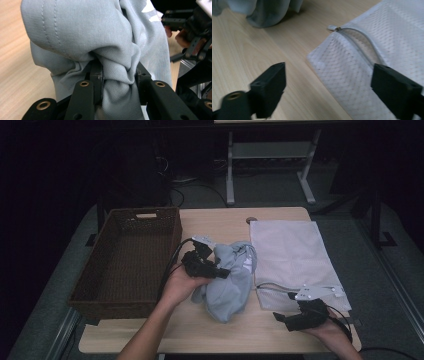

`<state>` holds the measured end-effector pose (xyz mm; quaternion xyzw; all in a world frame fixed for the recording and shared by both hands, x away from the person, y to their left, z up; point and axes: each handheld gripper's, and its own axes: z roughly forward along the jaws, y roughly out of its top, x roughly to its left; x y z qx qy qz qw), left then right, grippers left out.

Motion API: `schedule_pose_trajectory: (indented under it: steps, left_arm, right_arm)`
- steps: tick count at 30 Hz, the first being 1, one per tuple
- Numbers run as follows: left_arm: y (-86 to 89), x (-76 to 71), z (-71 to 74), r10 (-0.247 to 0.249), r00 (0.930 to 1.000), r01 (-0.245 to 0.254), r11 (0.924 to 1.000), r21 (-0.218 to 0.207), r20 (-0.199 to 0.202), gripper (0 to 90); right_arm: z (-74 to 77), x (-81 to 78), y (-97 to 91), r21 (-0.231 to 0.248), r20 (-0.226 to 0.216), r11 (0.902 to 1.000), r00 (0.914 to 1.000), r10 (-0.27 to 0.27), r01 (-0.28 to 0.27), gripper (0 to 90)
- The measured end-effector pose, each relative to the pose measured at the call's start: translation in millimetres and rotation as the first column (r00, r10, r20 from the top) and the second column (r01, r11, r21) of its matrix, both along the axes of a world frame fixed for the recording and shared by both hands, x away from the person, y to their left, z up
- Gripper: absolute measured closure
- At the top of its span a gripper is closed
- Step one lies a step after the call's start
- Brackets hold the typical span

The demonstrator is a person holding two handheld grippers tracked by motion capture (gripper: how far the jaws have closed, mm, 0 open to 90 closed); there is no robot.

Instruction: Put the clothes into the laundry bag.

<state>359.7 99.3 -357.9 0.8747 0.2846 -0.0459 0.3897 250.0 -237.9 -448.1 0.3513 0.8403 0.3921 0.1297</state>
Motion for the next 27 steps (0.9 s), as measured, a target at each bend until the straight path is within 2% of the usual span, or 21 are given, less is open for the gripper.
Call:
schedule_pose_trajectory:
  steps: [4,7,10,15,17,21,27]
  left_arm:
    - [4.2,0.7,-2.2,0.005,1.0,-0.005,0.9999,-0.011,-0.004,67.6]
    - [7.0,1.7,-3.4,0.01,0.9999,-0.01,0.9998,-0.016,-0.008,67.6]
    - [7.7,2.4,-4.3,0.007,0.9999,-0.007,0.9998,-0.016,-0.012,67.6]
    - [7.8,2.3,-4.6,-0.002,0.9999,0.002,0.9999,-0.011,-0.015,67.6]
    - [8.2,2.3,-4.1,-0.005,0.9999,0.005,0.9999,-0.012,-0.013,67.6]
    - [9.4,3.1,-3.9,-0.006,0.9999,0.006,0.9998,-0.018,-0.016,67.6]
    - [11.7,3.6,-3.5,-0.006,0.9998,0.006,0.9998,-0.018,-0.017,67.6]
  right_arm:
    - [3.8,2.3,-10.6,0.012,0.002,0.9995,0.9995,-0.03,0.03,28.6]
    - [5.2,4.2,-22.2,-0.021,0.013,0.998,0.9981,-0.059,0.06,41.8]
    - [5.2,6.3,-33.3,-0.034,0.002,0.9955,0.9961,-0.088,0.088,55.2]
    - [4.6,11.1,-53.7,-0.069,-0.015,0.9851,0.9872,-0.159,0.158,75.9]
    - [2.6,12.6,-61.0,-0.094,-0.016,0.9817,0.9857,-0.168,0.166,82.7]
    - [-2.6,15.2,-70.2,-0.154,-0.039,0.9754,0.9855,-0.165,0.157,88.9]
    - [-8.1,16.8,-71.6,-0.176,-0.078,0.9773,0.988,-0.134,0.118,89.4]
